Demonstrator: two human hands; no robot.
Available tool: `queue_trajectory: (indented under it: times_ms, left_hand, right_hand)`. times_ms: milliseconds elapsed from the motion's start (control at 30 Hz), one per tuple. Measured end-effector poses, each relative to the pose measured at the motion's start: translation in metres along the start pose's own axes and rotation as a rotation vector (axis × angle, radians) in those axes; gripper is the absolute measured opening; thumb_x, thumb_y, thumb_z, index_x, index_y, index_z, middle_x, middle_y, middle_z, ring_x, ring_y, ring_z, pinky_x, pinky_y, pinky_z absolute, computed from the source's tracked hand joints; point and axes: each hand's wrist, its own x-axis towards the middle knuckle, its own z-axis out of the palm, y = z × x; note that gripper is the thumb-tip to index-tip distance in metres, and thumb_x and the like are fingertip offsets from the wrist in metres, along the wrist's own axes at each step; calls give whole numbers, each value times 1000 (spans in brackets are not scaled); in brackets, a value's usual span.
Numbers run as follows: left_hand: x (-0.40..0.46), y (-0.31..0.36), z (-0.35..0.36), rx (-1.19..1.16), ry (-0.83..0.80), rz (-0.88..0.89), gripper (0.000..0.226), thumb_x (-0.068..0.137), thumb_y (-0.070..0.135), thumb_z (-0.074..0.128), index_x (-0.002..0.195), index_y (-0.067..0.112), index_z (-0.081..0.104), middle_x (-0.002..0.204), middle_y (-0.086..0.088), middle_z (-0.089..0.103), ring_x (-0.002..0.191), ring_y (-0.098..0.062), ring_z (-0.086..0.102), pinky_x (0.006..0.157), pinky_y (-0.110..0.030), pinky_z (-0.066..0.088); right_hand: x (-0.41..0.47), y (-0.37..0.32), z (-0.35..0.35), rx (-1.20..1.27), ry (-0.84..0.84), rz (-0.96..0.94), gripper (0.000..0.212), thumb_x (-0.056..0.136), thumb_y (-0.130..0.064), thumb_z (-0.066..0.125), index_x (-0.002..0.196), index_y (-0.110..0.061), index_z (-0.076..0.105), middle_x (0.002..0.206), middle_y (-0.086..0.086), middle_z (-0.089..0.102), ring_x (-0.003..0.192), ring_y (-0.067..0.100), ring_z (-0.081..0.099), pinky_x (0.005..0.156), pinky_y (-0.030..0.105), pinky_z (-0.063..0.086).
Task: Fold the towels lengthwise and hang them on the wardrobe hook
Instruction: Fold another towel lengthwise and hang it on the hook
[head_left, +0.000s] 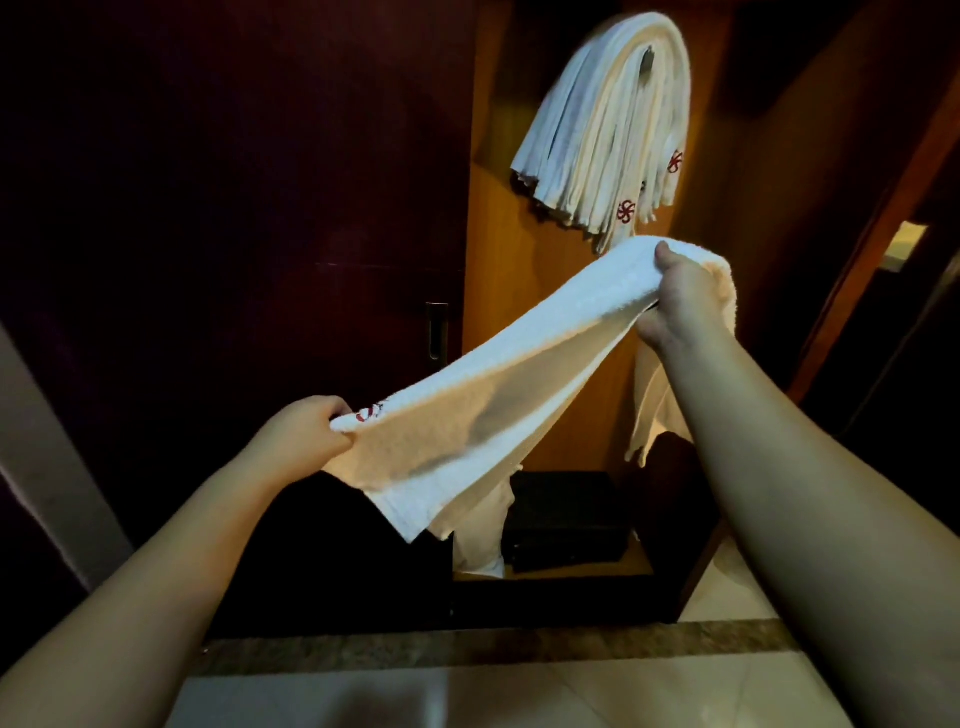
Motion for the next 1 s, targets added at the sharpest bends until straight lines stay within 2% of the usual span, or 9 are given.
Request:
queue_trajectory:
  times_ms: [200,333,400,500,600,667,733,833,1000]
  left_hand:
    - [0,1,-34,112,155,80,18,78,13,64,86,29,61,90,10,58,78,-7,56,62,-29,45]
    - [-7,-21,-53,-997,326,294,32,77,9,71,107,9,63,97,-12,71,91,-20,66,89,-43,51]
    - [-11,-21,-39,-1383,177,266,44,87,15,67,126,-1,53,114,-17,70,107,-28,67,97,-48,51]
    - [-23,-7,-3,-1201,-16,66,24,90,2,62,114,5,65,101,-8,75,93,-20,72,75,-33,59]
    - [-21,-12,6,-983,94,-8,42,77,45,71,109,17,68,102,-3,74,81,-5,67,69,-18,54]
    - [-20,-6,-4,-1167,228,10,10,82,20,63,92,18,65,82,4,73,67,-7,65,57,-22,53]
    - [-24,2,-14,-1267,306,56,22,88,-2,51,85,17,62,75,8,72,67,-10,66,58,-22,55]
    - [-30,10,-22,-1298,302,111,30,91,-4,46,88,20,64,82,8,72,75,-12,68,63,-24,57]
    - [-31,7,-24,-1394,200,137,34,89,-6,49,83,21,70,87,4,75,78,-14,72,63,-28,60]
  right_hand:
    - [21,-5,-14,57,59,28,54,85,-15,75,133,-7,51,120,14,68,100,35,69,82,51,59]
    - [20,-18,-11,104,23,-9,38,92,-13,63,129,-5,54,114,16,69,98,37,69,86,52,57]
    - [21,-20,-8,132,27,-15,34,94,-13,61,127,-5,58,115,17,70,99,38,69,83,51,58]
    - [15,-12,-9,146,40,18,30,95,-13,59,125,-7,60,114,17,70,97,38,69,70,49,60]
    - [11,-4,-17,164,72,56,20,97,-11,57,115,-4,61,101,17,71,86,35,69,61,45,57]
    - [10,0,-24,172,92,62,20,96,-10,59,116,-4,60,103,16,70,85,33,70,66,45,59]
    - [9,2,-28,151,112,83,16,95,-11,62,110,-5,63,100,14,71,82,31,70,63,43,60]
    - [5,4,-29,161,105,112,13,99,-14,57,94,-3,62,92,13,73,79,30,71,83,45,59]
    - [7,5,-32,126,143,134,25,99,-19,60,121,-7,60,105,9,70,85,29,68,45,36,55]
